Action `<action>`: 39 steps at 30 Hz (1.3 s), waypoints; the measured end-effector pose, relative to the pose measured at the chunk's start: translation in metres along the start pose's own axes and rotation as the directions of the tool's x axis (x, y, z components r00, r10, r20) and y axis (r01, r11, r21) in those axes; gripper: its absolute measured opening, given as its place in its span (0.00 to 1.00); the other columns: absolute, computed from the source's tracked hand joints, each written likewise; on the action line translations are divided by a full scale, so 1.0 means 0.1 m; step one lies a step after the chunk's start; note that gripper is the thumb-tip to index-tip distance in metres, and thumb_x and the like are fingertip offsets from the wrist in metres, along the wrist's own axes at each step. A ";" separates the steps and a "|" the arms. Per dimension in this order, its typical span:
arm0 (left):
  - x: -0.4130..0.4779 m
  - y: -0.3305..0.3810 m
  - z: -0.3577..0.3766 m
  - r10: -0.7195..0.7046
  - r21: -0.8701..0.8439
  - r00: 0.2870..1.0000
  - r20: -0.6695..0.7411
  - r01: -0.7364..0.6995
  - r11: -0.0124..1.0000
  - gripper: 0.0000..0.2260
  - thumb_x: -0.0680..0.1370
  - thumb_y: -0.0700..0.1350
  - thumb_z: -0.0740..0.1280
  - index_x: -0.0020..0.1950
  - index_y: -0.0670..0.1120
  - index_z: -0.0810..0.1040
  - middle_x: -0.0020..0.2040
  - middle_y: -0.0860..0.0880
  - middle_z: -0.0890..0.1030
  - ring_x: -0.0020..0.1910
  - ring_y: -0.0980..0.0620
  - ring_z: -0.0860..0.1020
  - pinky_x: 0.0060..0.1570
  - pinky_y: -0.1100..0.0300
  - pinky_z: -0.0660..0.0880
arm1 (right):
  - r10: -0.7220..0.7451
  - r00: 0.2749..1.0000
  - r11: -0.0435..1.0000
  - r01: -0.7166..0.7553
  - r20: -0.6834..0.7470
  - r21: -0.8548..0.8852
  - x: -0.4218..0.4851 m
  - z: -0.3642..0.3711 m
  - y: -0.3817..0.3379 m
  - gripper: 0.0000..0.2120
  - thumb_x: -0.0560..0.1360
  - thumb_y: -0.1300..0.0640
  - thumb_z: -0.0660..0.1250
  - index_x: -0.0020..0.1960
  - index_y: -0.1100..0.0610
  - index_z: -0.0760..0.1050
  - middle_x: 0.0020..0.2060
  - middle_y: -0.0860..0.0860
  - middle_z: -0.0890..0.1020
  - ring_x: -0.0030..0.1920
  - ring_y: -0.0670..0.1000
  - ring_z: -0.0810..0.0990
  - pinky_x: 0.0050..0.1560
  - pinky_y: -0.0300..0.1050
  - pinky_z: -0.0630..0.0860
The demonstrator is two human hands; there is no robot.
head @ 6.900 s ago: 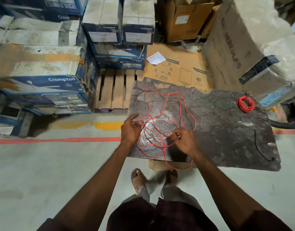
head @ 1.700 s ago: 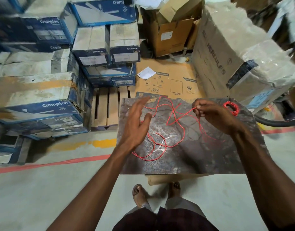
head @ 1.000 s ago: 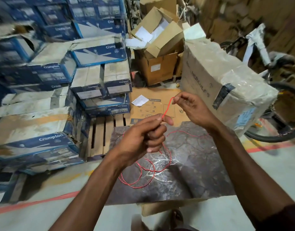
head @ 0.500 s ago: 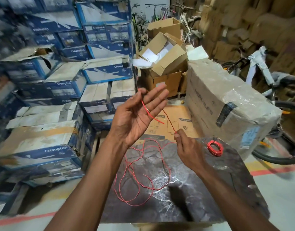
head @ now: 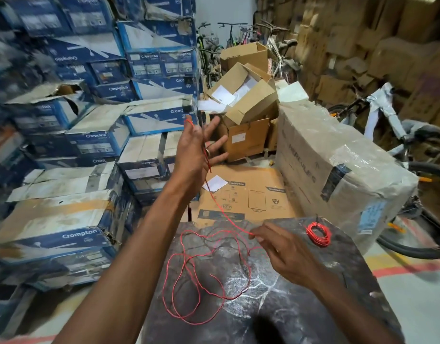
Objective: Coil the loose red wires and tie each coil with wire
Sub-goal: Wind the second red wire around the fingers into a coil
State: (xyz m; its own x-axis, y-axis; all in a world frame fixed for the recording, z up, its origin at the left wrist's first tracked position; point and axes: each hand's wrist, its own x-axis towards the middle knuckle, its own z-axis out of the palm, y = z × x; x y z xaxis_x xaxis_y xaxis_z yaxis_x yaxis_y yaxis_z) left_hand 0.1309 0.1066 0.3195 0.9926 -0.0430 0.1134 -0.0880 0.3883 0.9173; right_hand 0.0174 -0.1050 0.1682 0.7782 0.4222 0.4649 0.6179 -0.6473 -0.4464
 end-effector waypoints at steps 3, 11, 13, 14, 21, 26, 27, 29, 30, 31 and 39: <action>0.03 -0.10 -0.04 0.033 0.396 0.985 0.168 -0.098 0.913 0.25 0.87 0.52 0.49 0.82 0.59 0.42 0.79 0.48 0.67 0.68 0.49 0.78 0.59 0.59 0.79 | -0.171 0.985 0.981 0.168 -0.024 -0.093 0.30 -0.30 -0.08 0.10 0.81 0.62 0.66 0.60 0.52 0.78 0.42 0.47 0.76 0.38 0.49 0.75 0.33 0.49 0.72; -0.30 -0.06 -0.16 -0.432 0.609 0.755 0.494 0.055 0.791 0.24 0.87 0.48 0.53 0.82 0.59 0.51 0.65 0.41 0.81 0.45 0.32 0.84 0.37 0.47 0.83 | -0.041 0.896 0.997 0.067 -0.442 0.045 0.93 -1.04 -0.09 0.08 0.79 0.48 0.69 0.54 0.51 0.77 0.43 0.39 0.78 0.41 0.37 0.77 0.40 0.32 0.72; -0.40 0.04 -0.13 -0.547 0.572 0.659 0.517 0.210 0.793 0.19 0.87 0.46 0.53 0.78 0.56 0.61 0.53 0.39 0.86 0.29 0.37 0.82 0.50 0.36 0.80 | -0.018 0.890 0.998 0.044 -0.456 0.047 1.04 -1.12 -0.05 0.11 0.76 0.49 0.73 0.50 0.55 0.77 0.40 0.41 0.77 0.39 0.35 0.75 0.40 0.28 0.69; -0.43 0.07 -0.14 -0.576 0.525 0.598 0.558 0.283 0.802 0.18 0.87 0.46 0.53 0.77 0.54 0.63 0.49 0.37 0.86 0.23 0.44 0.80 0.53 0.31 0.78 | -0.026 0.895 0.998 0.045 -0.446 0.033 1.10 -1.15 -0.04 0.12 0.75 0.50 0.75 0.49 0.58 0.78 0.40 0.42 0.77 0.38 0.35 0.75 0.40 0.27 0.68; -0.59 0.20 -0.26 -0.296 0.015 0.428 0.854 0.548 0.836 0.28 0.84 0.45 0.56 0.81 0.35 0.50 0.21 0.48 0.76 0.20 0.51 0.78 0.64 0.25 0.64 | 0.064 0.920 0.990 -0.008 -0.386 0.143 1.31 -1.05 0.02 0.10 0.80 0.51 0.69 0.50 0.58 0.79 0.39 0.50 0.80 0.37 0.40 0.74 0.38 0.34 0.69; -0.56 0.26 -0.25 -0.071 -0.282 0.554 0.830 0.525 0.803 0.25 0.86 0.44 0.51 0.82 0.41 0.50 0.29 0.44 0.81 0.42 0.38 0.86 0.67 0.23 0.55 | 0.302 0.939 0.884 -0.212 -0.163 0.416 1.18 -0.60 0.05 0.10 0.84 0.52 0.62 0.49 0.57 0.77 0.36 0.38 0.78 0.38 0.38 0.75 0.38 0.32 0.69; -0.53 0.28 -0.24 -0.071 -0.302 0.566 0.821 0.537 0.788 0.24 0.86 0.44 0.50 0.82 0.40 0.53 0.32 0.40 0.83 0.46 0.35 0.85 0.66 0.22 0.60 | 0.327 0.934 0.865 -0.237 -0.140 0.443 1.13 -0.49 0.07 0.12 0.85 0.52 0.60 0.48 0.56 0.77 0.35 0.39 0.77 0.36 0.39 0.73 0.37 0.32 0.68; -0.46 0.27 -0.20 -0.147 -0.254 0.628 0.764 0.502 0.827 0.23 0.87 0.47 0.47 0.82 0.42 0.55 0.37 0.42 0.86 0.51 0.36 0.85 0.67 0.23 0.60 | 0.381 0.919 0.809 -0.277 -0.103 0.519 1.02 -0.27 0.09 0.14 0.86 0.51 0.58 0.44 0.52 0.75 0.31 0.40 0.73 0.33 0.40 0.70 0.34 0.33 0.66; -0.41 0.25 -0.17 -0.199 -0.209 0.676 0.710 0.472 0.857 0.22 0.87 0.49 0.46 0.82 0.44 0.57 0.40 0.44 0.87 0.52 0.38 0.85 0.67 0.24 0.62 | 0.412 0.906 0.780 -0.297 -0.094 0.551 0.95 -0.15 0.10 0.15 0.86 0.50 0.57 0.43 0.51 0.74 0.31 0.41 0.72 0.32 0.40 0.69 0.34 0.34 0.66; -0.38 0.22 -0.15 -0.231 -0.177 0.737 0.635 0.429 0.886 0.22 0.87 0.50 0.47 0.81 0.46 0.59 0.43 0.46 0.88 0.53 0.39 0.85 0.65 0.26 0.65 | 0.451 0.889 0.748 -0.323 -0.086 0.579 0.88 -0.03 0.10 0.15 0.86 0.51 0.57 0.42 0.51 0.73 0.30 0.42 0.71 0.31 0.40 0.68 0.33 0.33 0.65; -0.10 0.02 -0.13 -0.134 -0.174 0.946 0.296 0.192 0.966 0.21 0.87 0.52 0.51 0.81 0.60 0.55 0.70 0.47 0.78 0.65 0.36 0.79 0.56 0.28 0.75 | 0.559 0.826 0.633 -0.481 0.071 0.607 0.32 0.51 -0.04 0.13 0.85 0.46 0.54 0.46 0.51 0.66 0.31 0.45 0.66 0.29 0.43 0.62 0.30 0.34 0.62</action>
State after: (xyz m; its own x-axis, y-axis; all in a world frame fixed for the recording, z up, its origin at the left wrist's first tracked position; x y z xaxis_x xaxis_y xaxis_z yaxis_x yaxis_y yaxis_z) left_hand 0.1220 0.1199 0.3157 0.9260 -0.3650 0.0967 0.1198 0.5269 0.8415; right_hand 0.0453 -0.0561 0.1459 0.9963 0.0320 0.0802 0.0854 -0.2279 -0.9699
